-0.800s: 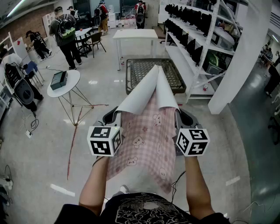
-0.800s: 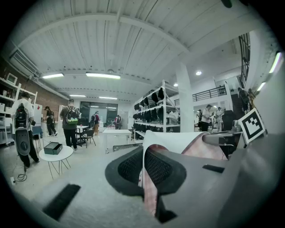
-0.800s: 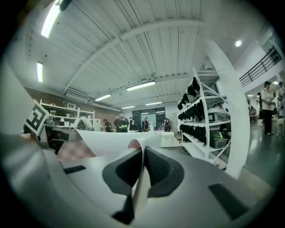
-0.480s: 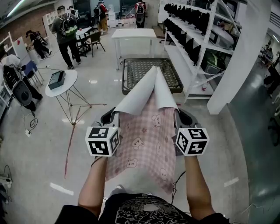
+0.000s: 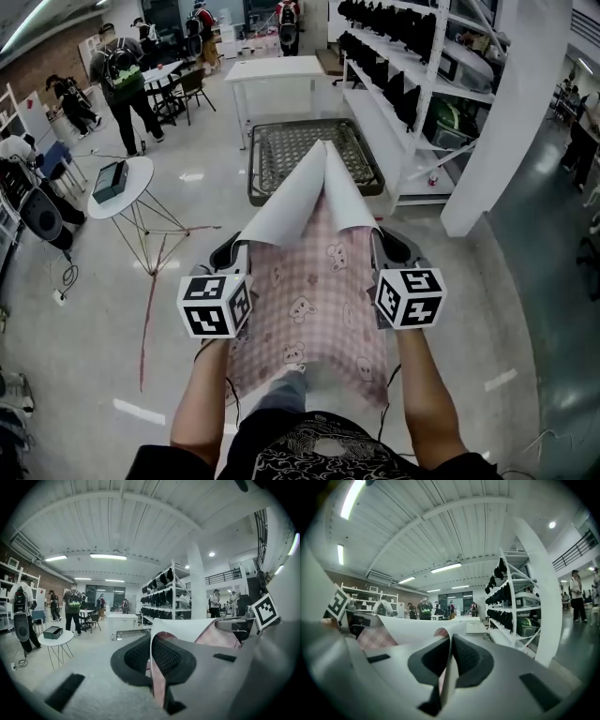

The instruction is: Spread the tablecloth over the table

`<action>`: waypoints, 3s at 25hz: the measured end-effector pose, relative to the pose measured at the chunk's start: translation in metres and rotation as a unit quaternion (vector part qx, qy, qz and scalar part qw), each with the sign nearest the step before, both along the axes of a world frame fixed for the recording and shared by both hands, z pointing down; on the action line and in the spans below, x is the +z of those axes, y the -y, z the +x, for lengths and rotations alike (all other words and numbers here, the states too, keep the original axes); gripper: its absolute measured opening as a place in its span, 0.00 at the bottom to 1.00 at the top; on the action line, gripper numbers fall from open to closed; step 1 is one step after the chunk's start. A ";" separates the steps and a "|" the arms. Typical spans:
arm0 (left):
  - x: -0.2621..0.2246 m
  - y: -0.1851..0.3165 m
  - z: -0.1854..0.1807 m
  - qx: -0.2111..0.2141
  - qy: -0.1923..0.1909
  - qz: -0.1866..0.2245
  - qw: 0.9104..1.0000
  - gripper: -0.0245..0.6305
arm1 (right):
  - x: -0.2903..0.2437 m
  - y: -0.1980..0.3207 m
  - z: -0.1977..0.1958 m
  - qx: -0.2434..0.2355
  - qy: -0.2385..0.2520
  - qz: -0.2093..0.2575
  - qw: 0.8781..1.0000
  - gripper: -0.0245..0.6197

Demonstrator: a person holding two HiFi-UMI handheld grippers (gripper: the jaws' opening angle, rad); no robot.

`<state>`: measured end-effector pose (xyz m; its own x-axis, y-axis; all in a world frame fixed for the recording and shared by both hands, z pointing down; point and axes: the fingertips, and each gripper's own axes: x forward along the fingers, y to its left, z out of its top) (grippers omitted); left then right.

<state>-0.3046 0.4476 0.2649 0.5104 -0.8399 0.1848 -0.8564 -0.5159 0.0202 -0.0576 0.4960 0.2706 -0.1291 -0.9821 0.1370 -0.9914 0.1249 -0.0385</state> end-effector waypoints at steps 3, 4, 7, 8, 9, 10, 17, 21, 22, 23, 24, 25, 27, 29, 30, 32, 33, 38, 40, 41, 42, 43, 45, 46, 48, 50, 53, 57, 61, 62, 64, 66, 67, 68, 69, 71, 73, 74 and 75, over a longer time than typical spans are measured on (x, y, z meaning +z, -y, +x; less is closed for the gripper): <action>0.005 0.022 0.009 0.003 -0.003 0.000 1.000 0.05 | 0.003 0.019 0.010 0.005 -0.003 0.000 1.000 0.05; 0.007 0.031 0.011 0.004 -0.005 0.000 1.000 0.05 | 0.005 0.027 0.013 0.006 -0.004 -0.001 1.000 0.05; 0.013 0.066 0.017 0.005 -0.009 -0.002 1.000 0.05 | 0.011 0.058 0.019 0.009 -0.007 -0.005 1.000 0.05; 0.015 0.079 0.019 0.005 -0.009 -0.002 1.000 0.05 | 0.013 0.071 0.022 0.009 -0.007 -0.006 1.000 0.05; 0.016 0.093 0.021 0.005 -0.010 -0.004 1.000 0.05 | 0.014 0.085 0.024 0.010 -0.007 -0.007 1.000 0.05; 0.017 0.107 0.023 0.006 -0.010 -0.007 1.000 0.05 | 0.015 0.099 0.026 0.011 -0.007 -0.010 1.000 0.05; 0.024 0.200 0.033 0.013 -0.011 -0.024 1.000 0.05 | 0.014 0.196 0.036 0.015 -0.017 -0.029 0.999 0.05; 0.025 0.246 0.033 0.013 -0.017 -0.029 0.999 0.05 | 0.012 0.242 0.039 0.019 -0.023 -0.032 0.999 0.05; 0.026 0.256 0.033 0.012 -0.019 -0.030 0.999 0.05 | 0.011 0.253 0.039 0.020 -0.025 -0.034 0.999 0.05; 0.026 0.265 0.033 0.012 -0.020 -0.031 0.999 0.05 | 0.011 0.262 0.039 0.020 -0.027 -0.035 0.999 0.05; 0.027 0.274 0.034 0.012 -0.022 -0.032 0.999 0.05 | 0.011 0.271 0.040 0.020 -0.030 -0.037 0.999 0.05; 0.027 0.282 0.034 0.012 -0.023 -0.033 0.999 0.05 | 0.011 0.280 0.040 0.020 -0.032 -0.038 0.999 0.05; 0.029 0.298 0.035 0.013 -0.025 -0.035 0.999 0.05 | 0.012 0.295 0.041 0.021 -0.036 -0.041 0.998 0.05; 0.032 0.311 0.034 0.014 -0.027 -0.038 0.999 0.05 | 0.013 0.309 0.042 0.022 -0.039 -0.043 0.998 0.05; 0.033 0.318 0.034 0.014 -0.029 -0.038 0.999 0.05 | 0.012 0.315 0.042 0.023 -0.042 -0.044 0.998 0.05; 0.034 0.329 0.033 0.015 -0.033 -0.040 0.999 0.05 | 0.010 0.327 0.043 0.025 -0.045 -0.044 0.998 0.05; 0.033 0.334 0.034 0.014 -0.035 -0.040 0.998 0.05 | 0.010 0.332 0.045 0.027 -0.044 -0.044 0.998 0.05; 0.035 0.355 0.039 0.010 -0.038 -0.044 0.998 0.05 | 0.016 0.352 0.054 0.032 -0.037 -0.048 0.998 0.05; 0.036 0.362 0.043 0.008 -0.034 -0.043 0.998 0.05 | 0.017 0.362 0.059 0.031 -0.034 -0.047 0.998 0.05; 0.036 0.367 0.045 0.005 -0.033 -0.043 0.999 0.05 | 0.018 0.367 0.062 0.029 -0.034 -0.045 0.998 0.05; 0.037 0.371 0.047 0.002 -0.031 -0.043 0.999 0.05 | 0.018 0.373 0.065 0.027 -0.033 -0.044 0.998 0.05; 0.037 0.376 0.049 -0.002 -0.029 -0.043 0.999 0.05 | 0.019 0.378 0.068 0.023 -0.033 -0.044 0.998 0.05; 0.037 0.386 0.053 -0.011 -0.026 -0.041 0.999 0.05 | 0.020 0.391 0.077 0.014 -0.031 -0.042 0.999 0.05; 0.037 0.392 0.057 -0.017 -0.025 -0.039 0.999 0.05 | 0.021 0.399 0.082 0.009 -0.029 -0.041 0.999 0.05; 0.038 0.404 0.067 -0.031 -0.022 -0.036 0.999 0.05 | 0.024 0.416 0.095 -0.002 -0.028 -0.041 0.999 0.05; 0.041 0.418 0.079 -0.045 -0.018 -0.036 0.998 0.05 | 0.029 0.435 0.109 -0.015 -0.027 -0.043 0.999 0.05; 0.042 0.441 0.098 -0.066 -0.013 -0.039 0.997 0.05 | 0.033 0.467 0.131 -0.033 -0.022 -0.045 0.998 0.05; 0.041 0.468 0.131 -0.091 -0.001 -0.043 0.995 0.05 | 0.037 0.506 0.162 -0.060 -0.028 -0.052 0.996 0.05; 0.043 0.485 0.158 -0.112 0.014 -0.048 0.992 0.05 | 0.040 0.536 0.192 -0.080 -0.026 -0.055 0.995 0.05; 0.044 0.488 0.163 -0.117 0.016 -0.050 0.992 0.05 | 0.041 0.541 0.198 -0.084 -0.023 -0.056 0.995 0.05; 0.046 0.495 0.170 -0.129 0.021 -0.053 0.990 0.05 | 0.046 0.551 0.207 -0.093 -0.020 -0.060 0.994 0.05; 0.047 0.500 0.177 -0.139 0.028 -0.054 0.988 0.05 | 0.050 0.560 0.214 -0.102 -0.018 -0.063 0.993 0.05; 0.048 0.502 0.178 -0.144 0.031 -0.054 0.988 0.05 | 0.052 0.564 0.216 -0.106 -0.019 -0.064 0.992 0.05; 0.049 0.504 0.179 -0.149 0.034 -0.055 0.987 0.05 | 0.053 0.568 0.217 -0.110 -0.020 -0.065 0.992 0.05; 0.050 0.505 0.178 -0.154 0.036 -0.056 0.986 0.05 | 0.055 0.571 0.217 -0.114 -0.021 -0.065 0.991 0.05; 0.051 0.509 0.179 -0.161 0.040 -0.058 0.984 0.05 | 0.058 0.577 0.220 -0.119 -0.023 -0.066 0.990 0.05; 0.051 0.514 0.182 -0.164 0.043 -0.060 0.984 0.05 | 0.061 0.583 0.226 -0.120 -0.026 -0.068 0.990 0.05; 0.051 0.517 0.183 -0.165 0.045 -0.060 0.983 0.05 | 0.062 0.587 0.229 -0.120 -0.028 -0.069 0.990 0.05; 0.051 0.521 0.184 -0.167 0.048 -0.060 0.983 0.05 | 0.064 0.591 0.230 -0.120 -0.030 -0.069 0.990 0.05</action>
